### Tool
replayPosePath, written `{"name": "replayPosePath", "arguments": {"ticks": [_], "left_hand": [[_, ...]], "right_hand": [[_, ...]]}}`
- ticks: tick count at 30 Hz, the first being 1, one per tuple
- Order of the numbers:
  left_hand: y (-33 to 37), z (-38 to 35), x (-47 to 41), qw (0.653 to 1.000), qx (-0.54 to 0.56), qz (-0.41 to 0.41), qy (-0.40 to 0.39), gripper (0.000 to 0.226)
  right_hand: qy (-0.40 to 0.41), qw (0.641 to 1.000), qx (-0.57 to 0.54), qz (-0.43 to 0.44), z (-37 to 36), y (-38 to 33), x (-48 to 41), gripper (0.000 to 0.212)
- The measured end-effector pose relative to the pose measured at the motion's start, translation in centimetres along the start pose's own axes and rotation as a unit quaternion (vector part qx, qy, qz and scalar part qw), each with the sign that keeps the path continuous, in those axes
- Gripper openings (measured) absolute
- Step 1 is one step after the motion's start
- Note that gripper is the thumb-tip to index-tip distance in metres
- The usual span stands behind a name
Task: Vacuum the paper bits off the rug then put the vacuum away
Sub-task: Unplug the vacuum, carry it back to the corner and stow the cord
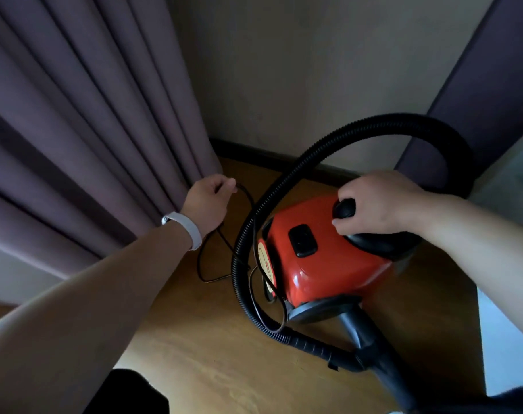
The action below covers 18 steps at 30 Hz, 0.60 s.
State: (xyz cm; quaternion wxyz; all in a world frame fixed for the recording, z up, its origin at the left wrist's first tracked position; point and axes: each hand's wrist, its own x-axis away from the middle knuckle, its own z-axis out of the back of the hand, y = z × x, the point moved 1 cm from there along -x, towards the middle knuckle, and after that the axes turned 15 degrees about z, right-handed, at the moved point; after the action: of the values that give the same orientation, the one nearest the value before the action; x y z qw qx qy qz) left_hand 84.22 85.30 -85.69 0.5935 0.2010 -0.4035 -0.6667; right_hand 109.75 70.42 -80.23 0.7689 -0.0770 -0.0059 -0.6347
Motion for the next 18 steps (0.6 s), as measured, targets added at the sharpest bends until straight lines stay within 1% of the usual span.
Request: {"name": "replayPosePath", "arguments": {"ticks": [3,5,6,7,9,10,11,13,14,16,18], "left_hand": [[0.0,-0.5,-0.5,0.999,0.004,0.03,0.012,0.029],[-0.6,-0.7,-0.8,0.999,-0.03,0.036,-0.002,0.026],[-0.8,-0.6,-0.6,0.997,-0.074,0.019,-0.007,0.021],[-1.0,-0.5,-0.2,0.992,-0.128,-0.017,-0.006,0.016],[-1.0,-0.1,1.2,0.971,-0.209,-0.117,0.01,0.025],[-0.7,0.1,2.0,0.964,-0.214,-0.155,0.024,0.027],[-0.3,0.3,2.8,0.966,-0.201,-0.162,0.029,0.024],[0.3,0.5,4.8,0.972,-0.18,-0.149,-0.019,0.013],[0.2,0.5,5.6,0.968,-0.184,-0.163,-0.049,0.009],[-0.2,0.3,7.3,0.942,-0.223,-0.233,-0.099,0.009],[-1.1,-0.4,8.5,0.905,-0.273,-0.297,-0.137,0.013]], "right_hand": [[0.001,1.0,-0.018,0.01,0.3,-0.8,-0.1,0.044],[0.0,0.999,-0.034,0.014,0.6,-1.3,-0.1,0.042],[-0.001,0.999,-0.04,0.015,0.7,-1.5,-0.1,0.041],[-0.002,0.999,-0.039,0.017,0.8,-1.6,-0.1,0.041],[0.002,0.999,-0.027,0.022,0.8,-1.6,-0.1,0.043],[0.004,0.999,-0.024,0.025,0.7,-1.5,-0.1,0.045],[0.006,0.999,-0.024,0.026,0.6,-1.4,-0.1,0.045],[0.005,0.999,-0.029,0.028,0.4,-1.3,-0.1,0.046],[0.004,0.999,-0.031,0.028,0.3,-1.3,-0.1,0.046],[-0.002,0.999,-0.031,0.021,0.3,-1.2,0.2,0.045],[-0.003,0.999,-0.031,0.01,0.1,-0.8,0.6,0.046]]}}
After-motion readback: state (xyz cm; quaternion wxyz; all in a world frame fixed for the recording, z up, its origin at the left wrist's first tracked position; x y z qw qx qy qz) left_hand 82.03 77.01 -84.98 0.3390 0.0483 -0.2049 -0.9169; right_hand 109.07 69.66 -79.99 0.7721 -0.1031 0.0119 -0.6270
